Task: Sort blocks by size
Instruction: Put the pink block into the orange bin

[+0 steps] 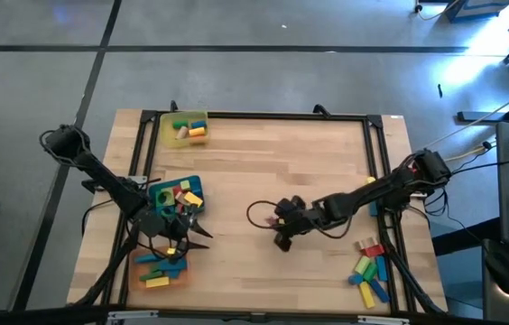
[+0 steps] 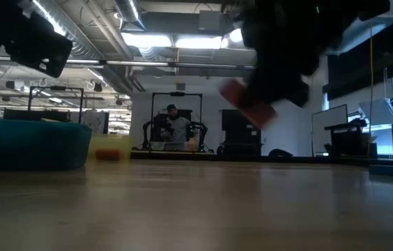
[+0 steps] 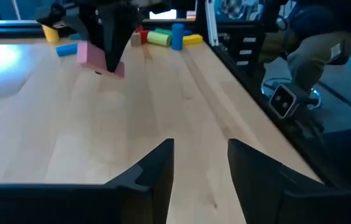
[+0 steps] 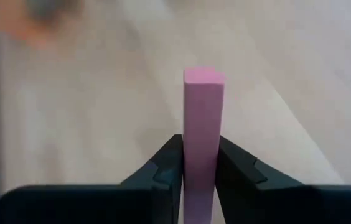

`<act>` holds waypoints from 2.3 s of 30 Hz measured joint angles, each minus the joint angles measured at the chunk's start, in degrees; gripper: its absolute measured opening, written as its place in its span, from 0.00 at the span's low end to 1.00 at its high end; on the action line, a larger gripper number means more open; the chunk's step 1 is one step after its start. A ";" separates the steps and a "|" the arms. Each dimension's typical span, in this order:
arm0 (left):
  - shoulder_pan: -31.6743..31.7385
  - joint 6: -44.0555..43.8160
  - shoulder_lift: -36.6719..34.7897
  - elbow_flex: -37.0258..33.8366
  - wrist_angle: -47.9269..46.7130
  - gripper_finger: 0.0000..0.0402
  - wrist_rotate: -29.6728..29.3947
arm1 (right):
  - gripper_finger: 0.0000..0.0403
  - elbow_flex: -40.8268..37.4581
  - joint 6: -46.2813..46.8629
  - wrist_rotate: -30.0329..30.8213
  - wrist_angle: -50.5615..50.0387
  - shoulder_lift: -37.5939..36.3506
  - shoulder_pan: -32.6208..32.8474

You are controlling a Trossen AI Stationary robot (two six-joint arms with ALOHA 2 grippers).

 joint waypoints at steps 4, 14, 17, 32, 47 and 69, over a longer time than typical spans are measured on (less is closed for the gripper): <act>-0.09 -1.56 0.00 0.59 0.08 0.34 0.02 | 0.16 0.00 -6.01 3.77 12.12 0.04 1.89; -2.91 -8.26 -0.02 0.63 0.99 0.34 0.05 | 0.18 0.70 -11.59 5.89 31.46 6.86 4.68; -2.89 -9.22 -0.02 0.63 2.27 0.34 0.02 | 0.17 3.67 -12.65 6.33 32.63 11.24 4.90; 0.51 -13.11 0.07 0.59 4.04 0.34 -1.35 | 0.15 26.47 -25.06 12.18 31.85 27.31 5.01; 2.91 -11.19 0.58 0.59 8.71 0.34 -2.21 | 0.16 26.77 -24.91 13.66 32.24 27.43 3.41; 3.90 -4.62 2.36 0.59 13.16 0.10 -2.03 | 0.30 26.79 -23.61 10.77 34.33 27.47 3.07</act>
